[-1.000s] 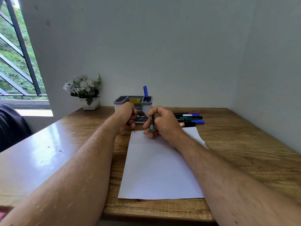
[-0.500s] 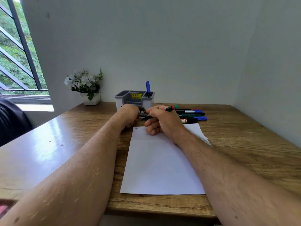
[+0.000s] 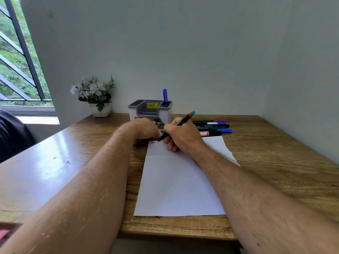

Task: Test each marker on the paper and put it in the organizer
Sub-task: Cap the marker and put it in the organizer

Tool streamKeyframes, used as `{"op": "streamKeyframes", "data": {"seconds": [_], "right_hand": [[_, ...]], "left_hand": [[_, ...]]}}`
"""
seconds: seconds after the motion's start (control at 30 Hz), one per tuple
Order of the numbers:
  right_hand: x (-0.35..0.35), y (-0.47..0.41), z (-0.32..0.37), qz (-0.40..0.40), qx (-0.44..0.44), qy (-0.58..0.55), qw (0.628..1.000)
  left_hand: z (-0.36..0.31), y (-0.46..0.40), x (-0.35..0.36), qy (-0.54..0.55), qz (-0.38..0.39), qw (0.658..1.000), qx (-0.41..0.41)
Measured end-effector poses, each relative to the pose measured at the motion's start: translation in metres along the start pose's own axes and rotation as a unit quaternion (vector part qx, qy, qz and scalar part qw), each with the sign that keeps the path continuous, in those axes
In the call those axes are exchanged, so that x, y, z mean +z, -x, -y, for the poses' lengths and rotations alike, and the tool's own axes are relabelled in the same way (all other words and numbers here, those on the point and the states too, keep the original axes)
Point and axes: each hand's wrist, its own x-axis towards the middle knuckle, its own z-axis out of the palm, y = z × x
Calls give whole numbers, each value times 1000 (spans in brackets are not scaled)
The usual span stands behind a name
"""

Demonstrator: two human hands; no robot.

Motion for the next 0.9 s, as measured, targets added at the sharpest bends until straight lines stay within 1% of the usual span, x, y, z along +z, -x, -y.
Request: {"op": "streamKeyframes", "data": {"seconds": [0.1,0.27,0.6,0.7,0.9], "right_hand": [[0,-1,-2,-10,-15,56,998],[0,-1,-3,-9,-28,79,996],[1,0,-2,-14,-33,96,995],[0,1,0,-11,-28,95,995],[-1,1,1,-2,-25,91,996]], "left_hand": [[3,3,-4,0,24,1000,-8],[3,3,-4,10,30,999,-5],[3,11,-8,57,29,998,17],[4,14,-10,71,42,996,14],[4,14,-9,72,43,996,3]]}}
